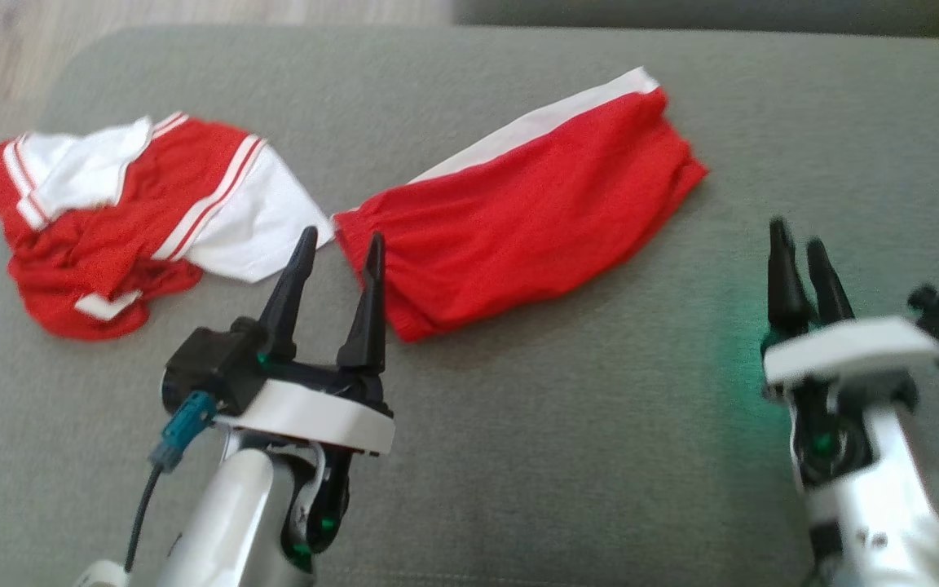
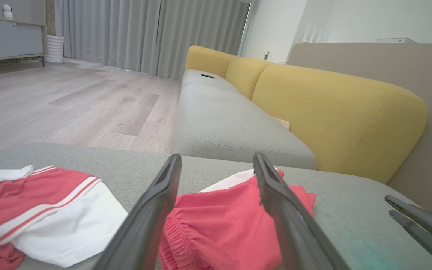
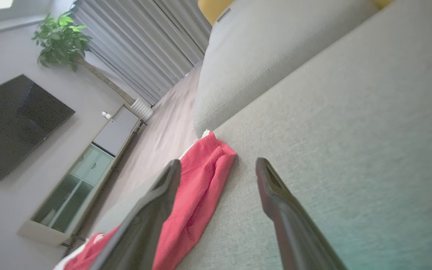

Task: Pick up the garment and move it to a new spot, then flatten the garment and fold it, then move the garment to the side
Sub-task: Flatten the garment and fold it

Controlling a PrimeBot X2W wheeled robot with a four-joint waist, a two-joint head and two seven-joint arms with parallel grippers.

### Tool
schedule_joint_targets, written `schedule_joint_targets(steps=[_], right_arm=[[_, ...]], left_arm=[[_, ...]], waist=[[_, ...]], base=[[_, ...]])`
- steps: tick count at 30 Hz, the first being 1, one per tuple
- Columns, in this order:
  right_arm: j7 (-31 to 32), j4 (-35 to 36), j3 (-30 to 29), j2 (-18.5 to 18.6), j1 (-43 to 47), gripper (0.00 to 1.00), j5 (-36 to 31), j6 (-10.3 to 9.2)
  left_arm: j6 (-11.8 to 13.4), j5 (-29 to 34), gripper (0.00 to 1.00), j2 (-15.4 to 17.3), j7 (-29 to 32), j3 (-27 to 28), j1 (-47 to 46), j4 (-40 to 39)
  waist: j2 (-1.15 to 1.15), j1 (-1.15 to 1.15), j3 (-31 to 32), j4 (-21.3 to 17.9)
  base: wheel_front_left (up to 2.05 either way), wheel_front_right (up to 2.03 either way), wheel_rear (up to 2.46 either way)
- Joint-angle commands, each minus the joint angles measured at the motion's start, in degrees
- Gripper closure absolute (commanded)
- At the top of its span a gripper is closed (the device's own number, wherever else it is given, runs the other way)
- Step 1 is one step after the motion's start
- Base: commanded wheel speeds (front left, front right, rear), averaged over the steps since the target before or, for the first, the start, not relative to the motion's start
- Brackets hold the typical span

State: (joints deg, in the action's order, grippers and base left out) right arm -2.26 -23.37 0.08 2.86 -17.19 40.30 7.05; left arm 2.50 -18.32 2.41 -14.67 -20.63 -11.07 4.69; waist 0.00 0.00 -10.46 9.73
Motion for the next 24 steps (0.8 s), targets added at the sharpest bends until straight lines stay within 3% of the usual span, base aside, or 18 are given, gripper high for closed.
schedule_joint_targets(steps=[1,12,24], right_arm=[[0.8,0.2,1.6,0.0,-3.7,0.0,2.8,0.44],[5.6,-20.0,-0.4,0.0,-19.2,0.0,14.0,0.44],[3.3,-39.9,-1.2,0.0,-28.3,0.0,10.5,0.44]], left_arm=[[-0.2,-0.4,0.0,0.5,-0.3,1.2,-2.4,-1.6],[0.6,-2.8,0.0,0.5,-0.3,-1.4,-5.2,-2.0],[1.4,-3.1,0.0,0.5,-0.3,-1.6,-5.4,-3.2]], waist=[[0.0,0.0,-2.4,2.3],[0.0,0.0,-6.5,8.8],[0.0,0.0,-6.8,10.8]], base=[[0.0,0.0,0.0],[0.0,0.0,0.0],[0.0,0.0,0.0]])
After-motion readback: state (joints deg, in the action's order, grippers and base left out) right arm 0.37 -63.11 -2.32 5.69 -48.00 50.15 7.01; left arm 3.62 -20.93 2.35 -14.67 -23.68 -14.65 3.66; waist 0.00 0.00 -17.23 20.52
